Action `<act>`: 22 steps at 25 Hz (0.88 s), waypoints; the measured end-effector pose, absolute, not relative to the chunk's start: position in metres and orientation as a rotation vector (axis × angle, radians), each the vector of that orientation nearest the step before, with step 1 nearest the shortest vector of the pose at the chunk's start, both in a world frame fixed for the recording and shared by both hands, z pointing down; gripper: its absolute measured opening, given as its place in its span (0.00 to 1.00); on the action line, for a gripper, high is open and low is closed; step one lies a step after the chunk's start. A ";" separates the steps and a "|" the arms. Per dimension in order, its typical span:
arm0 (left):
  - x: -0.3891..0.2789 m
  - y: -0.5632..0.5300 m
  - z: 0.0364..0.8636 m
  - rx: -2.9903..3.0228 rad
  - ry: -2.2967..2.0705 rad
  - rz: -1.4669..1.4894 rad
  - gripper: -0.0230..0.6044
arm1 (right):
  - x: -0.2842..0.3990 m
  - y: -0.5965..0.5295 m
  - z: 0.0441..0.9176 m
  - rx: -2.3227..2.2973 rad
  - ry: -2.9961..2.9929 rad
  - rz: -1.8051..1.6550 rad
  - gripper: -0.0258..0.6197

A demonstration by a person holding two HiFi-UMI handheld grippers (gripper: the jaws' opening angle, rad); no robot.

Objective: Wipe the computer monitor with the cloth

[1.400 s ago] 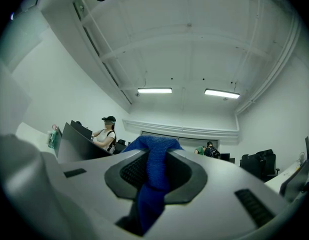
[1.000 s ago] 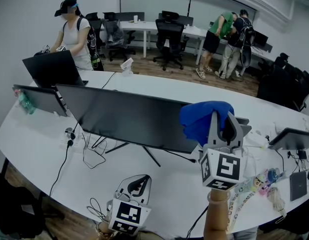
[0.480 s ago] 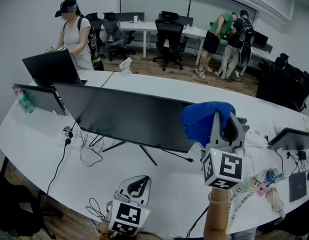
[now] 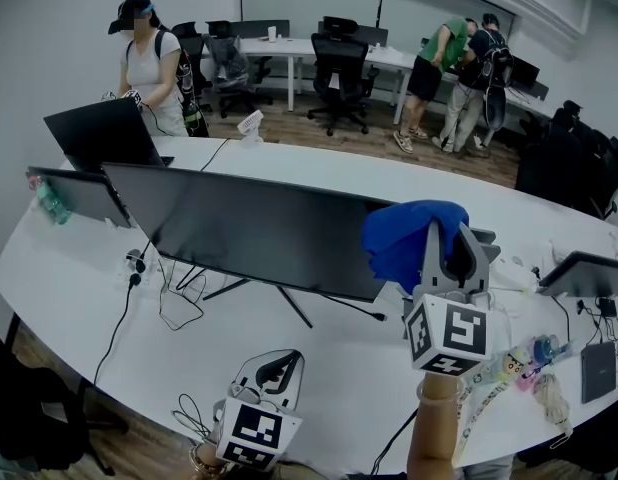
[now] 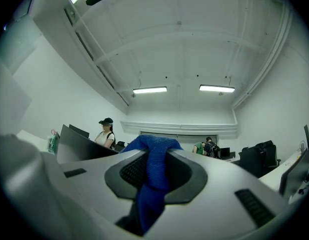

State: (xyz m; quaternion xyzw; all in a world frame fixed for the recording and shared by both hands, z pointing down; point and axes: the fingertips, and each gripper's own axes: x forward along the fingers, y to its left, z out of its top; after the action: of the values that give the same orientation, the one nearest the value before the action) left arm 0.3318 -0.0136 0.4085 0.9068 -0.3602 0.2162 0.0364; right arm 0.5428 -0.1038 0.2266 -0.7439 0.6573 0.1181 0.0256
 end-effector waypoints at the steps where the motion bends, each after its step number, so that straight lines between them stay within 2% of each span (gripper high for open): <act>1: 0.333 -0.014 0.409 2.789 -1.105 0.662 0.05 | 0.543 -0.104 0.228 -2.299 2.033 0.364 0.15; 22: 0.349 -0.013 0.414 2.764 -1.030 0.651 0.05 | 0.551 -0.109 0.272 -2.347 2.078 0.327 0.15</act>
State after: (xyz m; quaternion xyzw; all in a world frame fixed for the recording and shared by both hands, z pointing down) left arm 0.3490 -0.0126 0.4144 0.9133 -0.3404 0.2151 0.0605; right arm 0.5510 -0.1090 0.2725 -0.7446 0.6593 0.1038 -0.0050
